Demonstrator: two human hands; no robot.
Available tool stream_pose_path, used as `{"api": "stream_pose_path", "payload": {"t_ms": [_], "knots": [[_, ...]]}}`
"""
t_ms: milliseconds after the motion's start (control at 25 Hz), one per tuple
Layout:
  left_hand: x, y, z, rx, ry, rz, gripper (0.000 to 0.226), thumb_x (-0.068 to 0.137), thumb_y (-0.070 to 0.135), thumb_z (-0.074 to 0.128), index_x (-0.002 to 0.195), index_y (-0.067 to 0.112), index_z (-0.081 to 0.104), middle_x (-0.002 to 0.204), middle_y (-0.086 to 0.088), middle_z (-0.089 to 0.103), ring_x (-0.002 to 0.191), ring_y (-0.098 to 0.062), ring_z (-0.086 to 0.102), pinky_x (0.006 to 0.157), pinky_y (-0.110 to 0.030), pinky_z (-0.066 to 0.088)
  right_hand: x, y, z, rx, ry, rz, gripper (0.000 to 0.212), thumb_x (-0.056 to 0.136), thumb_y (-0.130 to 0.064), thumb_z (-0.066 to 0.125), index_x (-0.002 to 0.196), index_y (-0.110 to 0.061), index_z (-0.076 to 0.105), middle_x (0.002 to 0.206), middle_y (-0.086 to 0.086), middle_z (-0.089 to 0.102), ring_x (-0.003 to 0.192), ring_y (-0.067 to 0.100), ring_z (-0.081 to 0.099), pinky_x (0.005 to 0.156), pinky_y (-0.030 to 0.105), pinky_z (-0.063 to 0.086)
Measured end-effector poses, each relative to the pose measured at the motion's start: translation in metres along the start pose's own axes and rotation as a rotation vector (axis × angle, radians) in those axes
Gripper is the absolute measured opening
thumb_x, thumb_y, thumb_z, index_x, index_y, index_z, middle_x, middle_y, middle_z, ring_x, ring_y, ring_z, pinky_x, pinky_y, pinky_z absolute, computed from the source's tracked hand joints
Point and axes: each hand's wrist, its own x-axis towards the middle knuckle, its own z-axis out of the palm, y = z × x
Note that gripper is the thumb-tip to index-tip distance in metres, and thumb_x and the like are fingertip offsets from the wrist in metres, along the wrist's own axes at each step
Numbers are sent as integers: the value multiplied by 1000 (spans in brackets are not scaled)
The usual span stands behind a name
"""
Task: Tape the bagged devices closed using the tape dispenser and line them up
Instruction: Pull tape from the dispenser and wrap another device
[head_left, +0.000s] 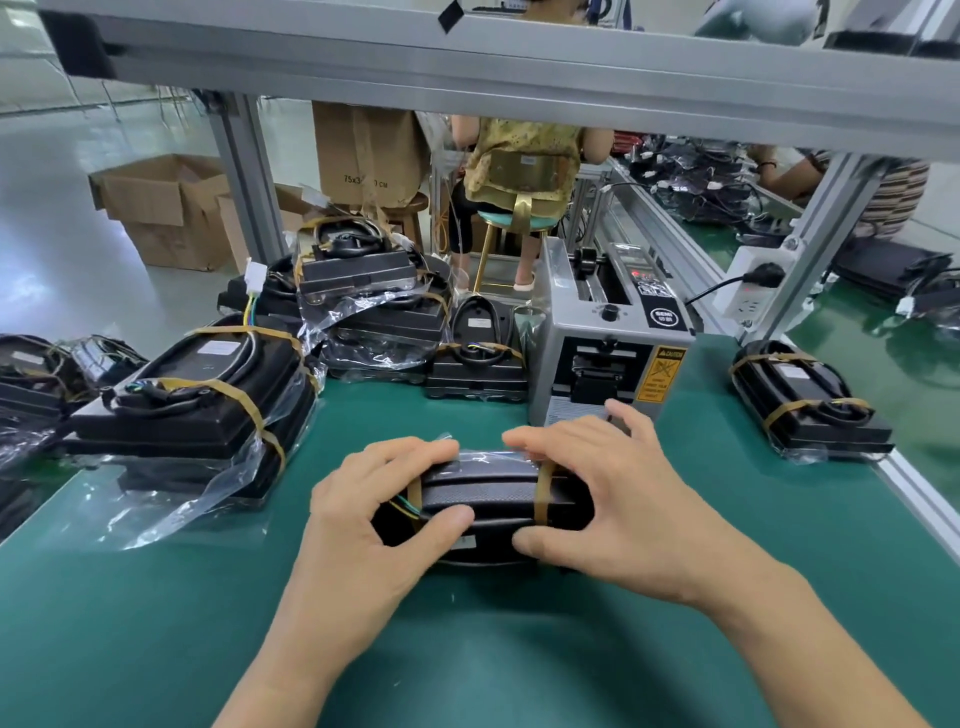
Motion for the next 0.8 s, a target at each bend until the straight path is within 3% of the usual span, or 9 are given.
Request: {"api": "stream_pose_path", "payload": {"t_ms": [40, 120, 200, 280, 400, 560, 720, 800], "knots": [[-1, -1, -1, 8, 3, 11, 45, 65, 53, 65, 109, 43, 66, 113, 23, 60, 113, -12, 54, 104, -43, 37, -1, 2, -3, 171, 21, 33, 58, 70, -59, 60, 125, -44, 51, 113, -27, 57, 117, -12, 44, 117, 31, 2], [-4, -5, 1, 18, 27, 27, 45, 64, 54, 64, 108, 46, 67, 114, 24, 60, 115, -9, 53, 106, -41, 34, 2, 13, -10, 513, 189, 158, 33, 79, -51, 61, 110, -42, 63, 106, -28, 64, 107, -14, 53, 110, 20, 23], [-8, -6, 6, 60, 82, 56, 43, 64, 55, 62, 107, 48, 67, 113, 23, 62, 115, -1, 50, 106, -34, 31, 12, 29, -10, 738, 454, 365, 8, 88, -31, 64, 91, -30, 71, 85, -20, 70, 84, -5, 61, 79, 5, 42], [-13, -4, 15, 128, 155, 95, 42, 68, 54, 60, 108, 42, 66, 112, 19, 62, 113, 5, 48, 104, -29, 27, 25, 44, -3, 792, 580, 605, 14, 90, -20, 63, 78, -22, 70, 69, -12, 64, 71, 7, 58, 66, 10, 45], [-17, -1, 25, 208, 242, 132, 40, 71, 50, 58, 107, 33, 65, 112, 11, 62, 107, 4, 49, 98, -29, 24, 47, 61, 8, 793, 620, 819, 18, 89, -22, 62, 73, -18, 67, 70, -7, 61, 74, 13, 55, 75, 28, 46], [-19, -3, 29, 241, 289, 169, 39, 73, 47, 59, 106, 27, 67, 111, 8, 63, 105, 4, 49, 95, -33, 25, 68, 70, 11, 767, 716, 927, 19, 88, -31, 65, 71, -22, 64, 86, 1, 69, 88, 23, 63, 89, 42, 52], [-19, -2, 29, 256, 301, 175, 39, 74, 46, 59, 107, 27, 67, 111, 9, 63, 101, -4, 52, 93, -35, 26, 71, 65, 10, 799, 716, 889, 18, 89, -27, 65, 72, -21, 66, 87, -3, 69, 91, 20, 62, 91, 39, 50], [-20, 0, 30, 246, 295, 155, 39, 74, 47, 59, 108, 30, 66, 111, 10, 63, 101, -5, 53, 94, -33, 25, 61, 54, 4, 872, 714, 812, 16, 90, -25, 65, 75, -21, 68, 81, -9, 65, 87, 12, 59, 83, 29, 49]]}}
